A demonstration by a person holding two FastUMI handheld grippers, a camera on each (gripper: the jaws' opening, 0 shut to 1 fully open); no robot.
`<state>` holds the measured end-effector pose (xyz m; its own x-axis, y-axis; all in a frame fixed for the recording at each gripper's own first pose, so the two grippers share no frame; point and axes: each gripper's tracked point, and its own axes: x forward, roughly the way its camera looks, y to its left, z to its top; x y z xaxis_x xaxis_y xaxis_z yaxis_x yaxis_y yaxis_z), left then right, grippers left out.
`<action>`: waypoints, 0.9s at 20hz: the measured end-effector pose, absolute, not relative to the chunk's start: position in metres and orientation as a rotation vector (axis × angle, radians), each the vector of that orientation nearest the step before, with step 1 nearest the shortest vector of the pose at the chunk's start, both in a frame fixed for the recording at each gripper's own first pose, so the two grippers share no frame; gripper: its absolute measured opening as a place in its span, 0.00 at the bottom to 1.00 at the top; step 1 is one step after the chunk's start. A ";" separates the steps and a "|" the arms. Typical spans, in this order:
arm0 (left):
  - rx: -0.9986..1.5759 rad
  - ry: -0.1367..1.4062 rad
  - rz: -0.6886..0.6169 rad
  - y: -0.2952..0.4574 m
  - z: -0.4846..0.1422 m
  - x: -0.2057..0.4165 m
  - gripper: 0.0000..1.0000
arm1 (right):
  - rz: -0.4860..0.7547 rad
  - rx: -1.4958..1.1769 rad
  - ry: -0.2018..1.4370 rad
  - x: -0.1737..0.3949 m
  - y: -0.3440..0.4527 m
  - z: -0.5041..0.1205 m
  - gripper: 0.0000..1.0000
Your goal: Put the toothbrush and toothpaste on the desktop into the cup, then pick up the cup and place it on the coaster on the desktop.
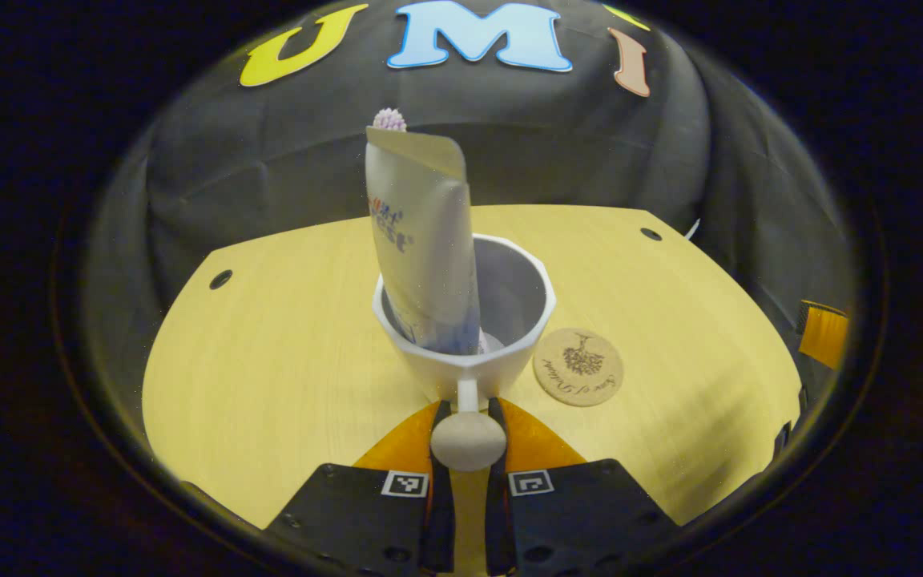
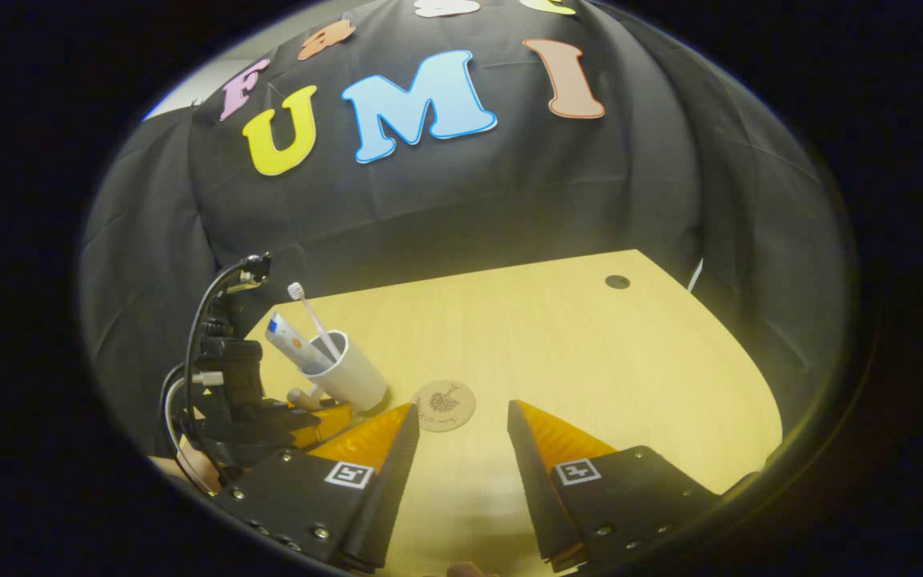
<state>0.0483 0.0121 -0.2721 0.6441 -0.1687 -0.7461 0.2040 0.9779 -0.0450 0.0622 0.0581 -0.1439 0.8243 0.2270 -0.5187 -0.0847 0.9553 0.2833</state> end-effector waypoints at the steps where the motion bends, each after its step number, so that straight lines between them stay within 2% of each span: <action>1: 0.043 0.846 -0.224 0.002 -0.273 0.049 0.22 | 0.161 0.253 0.580 0.061 0.053 -0.145 0.67; 9: 0.059 0.845 -0.301 -0.063 -0.278 0.054 0.22 | 0.105 0.294 0.600 0.052 0.016 -0.158 0.67; 18: 0.100 0.890 -0.302 -0.081 -0.293 0.054 0.22 | 0.103 0.314 0.601 0.049 0.005 -0.160 0.67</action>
<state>0.0540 -0.0806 -0.2932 0.5899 -0.2176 -0.7776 0.3000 0.9531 -0.0391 0.0487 0.0048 -0.1600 0.8211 0.1863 -0.5395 -0.0046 0.9473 0.3202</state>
